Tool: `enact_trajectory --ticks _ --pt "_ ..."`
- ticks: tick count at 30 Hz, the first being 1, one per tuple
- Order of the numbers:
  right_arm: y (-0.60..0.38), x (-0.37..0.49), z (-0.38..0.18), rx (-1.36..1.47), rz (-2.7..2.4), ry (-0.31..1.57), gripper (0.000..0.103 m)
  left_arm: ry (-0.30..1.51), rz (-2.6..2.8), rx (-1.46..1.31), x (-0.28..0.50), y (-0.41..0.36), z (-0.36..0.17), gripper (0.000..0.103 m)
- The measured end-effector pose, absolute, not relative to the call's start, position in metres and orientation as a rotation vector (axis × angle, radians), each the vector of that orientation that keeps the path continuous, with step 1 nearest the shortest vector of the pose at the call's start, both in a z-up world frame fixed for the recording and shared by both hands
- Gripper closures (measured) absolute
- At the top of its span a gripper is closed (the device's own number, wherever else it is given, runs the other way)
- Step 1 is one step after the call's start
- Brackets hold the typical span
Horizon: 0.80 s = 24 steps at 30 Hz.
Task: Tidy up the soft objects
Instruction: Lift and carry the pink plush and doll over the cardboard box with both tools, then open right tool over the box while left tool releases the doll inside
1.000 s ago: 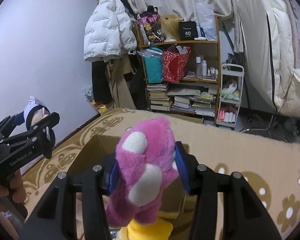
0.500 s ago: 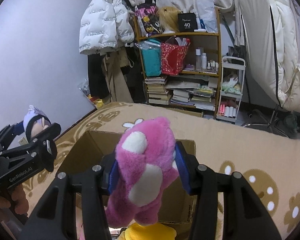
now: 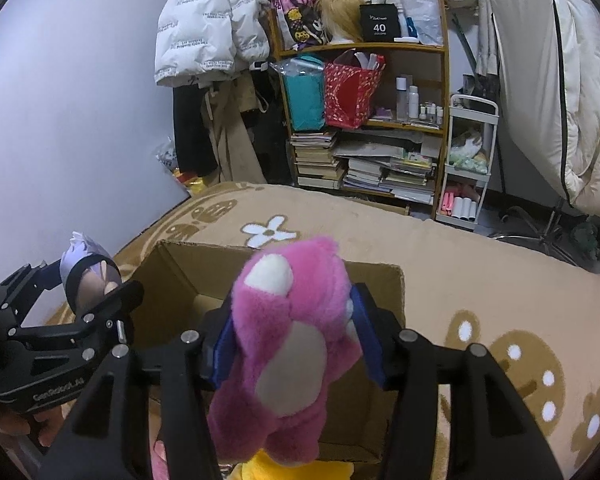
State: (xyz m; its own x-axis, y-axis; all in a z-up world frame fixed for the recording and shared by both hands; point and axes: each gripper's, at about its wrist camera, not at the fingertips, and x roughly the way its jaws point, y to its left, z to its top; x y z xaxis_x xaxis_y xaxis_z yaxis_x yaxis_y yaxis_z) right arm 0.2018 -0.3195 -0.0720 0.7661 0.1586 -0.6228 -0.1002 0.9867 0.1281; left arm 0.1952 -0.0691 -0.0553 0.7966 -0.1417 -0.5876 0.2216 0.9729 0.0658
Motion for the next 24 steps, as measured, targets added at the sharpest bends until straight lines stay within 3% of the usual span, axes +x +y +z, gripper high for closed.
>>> enact_trajectory --ticks 5,10,24 --pt "-0.32 0.2 -0.074 0.093 0.149 0.686 0.024 0.643 -0.198 0.15 0.198 -0.073 -0.062 0.013" --pt "-0.325 0.195 -0.069 0.108 0.134 0.668 0.0 0.633 -0.184 0.15 0.196 -0.071 -0.061 0.0" --pt "-0.333 0.166 -0.041 0.139 0.125 0.622 0.0 0.604 -0.163 0.123 0.173 -0.054 -0.035 0.0"
